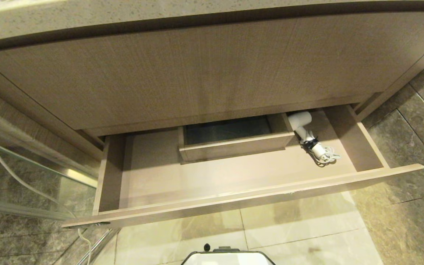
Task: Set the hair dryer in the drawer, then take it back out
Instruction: Pull open the drawer
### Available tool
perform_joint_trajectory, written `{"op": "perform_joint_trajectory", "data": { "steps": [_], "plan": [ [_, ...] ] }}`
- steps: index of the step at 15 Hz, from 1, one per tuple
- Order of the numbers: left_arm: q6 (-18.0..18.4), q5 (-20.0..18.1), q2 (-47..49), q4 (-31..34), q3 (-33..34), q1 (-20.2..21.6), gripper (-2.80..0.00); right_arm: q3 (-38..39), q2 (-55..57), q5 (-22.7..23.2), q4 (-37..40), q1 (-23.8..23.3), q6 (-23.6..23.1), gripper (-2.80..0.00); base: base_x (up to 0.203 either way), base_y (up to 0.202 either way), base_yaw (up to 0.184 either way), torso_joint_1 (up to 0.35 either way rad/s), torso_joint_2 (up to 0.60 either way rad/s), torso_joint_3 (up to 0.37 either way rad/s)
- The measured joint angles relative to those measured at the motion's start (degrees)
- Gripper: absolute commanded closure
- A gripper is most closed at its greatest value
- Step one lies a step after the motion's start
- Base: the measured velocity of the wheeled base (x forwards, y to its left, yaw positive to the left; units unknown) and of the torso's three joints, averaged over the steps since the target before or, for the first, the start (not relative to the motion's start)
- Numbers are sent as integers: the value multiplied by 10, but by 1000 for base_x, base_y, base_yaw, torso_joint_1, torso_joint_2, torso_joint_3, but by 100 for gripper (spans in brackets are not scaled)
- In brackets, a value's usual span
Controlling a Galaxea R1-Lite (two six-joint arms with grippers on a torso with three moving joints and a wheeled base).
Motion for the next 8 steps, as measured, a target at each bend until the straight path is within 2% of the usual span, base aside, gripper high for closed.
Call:
{"op": "perform_joint_trajectory", "data": {
  "steps": [3, 6, 7, 8],
  "plan": [
    [0, 0, 0, 0, 0, 0, 0, -23, 71, -7, -40, -2, 54, 0, 0, 0, 0, 0, 0, 0],
    [0, 0, 0, 0, 0, 0, 0, -107, 183, -9, -65, -2, 99, 0, 0, 0, 0, 0, 0, 0],
    [0, 0, 0, 0, 0, 0, 0, -148, 226, -10, -71, -2, 108, -280, 0, 0, 0, 0, 0, 0],
    [0, 0, 0, 0, 0, 0, 0, -192, 268, -10, -77, -2, 115, -280, 0, 0, 0, 0, 0, 0]
  ]
}}
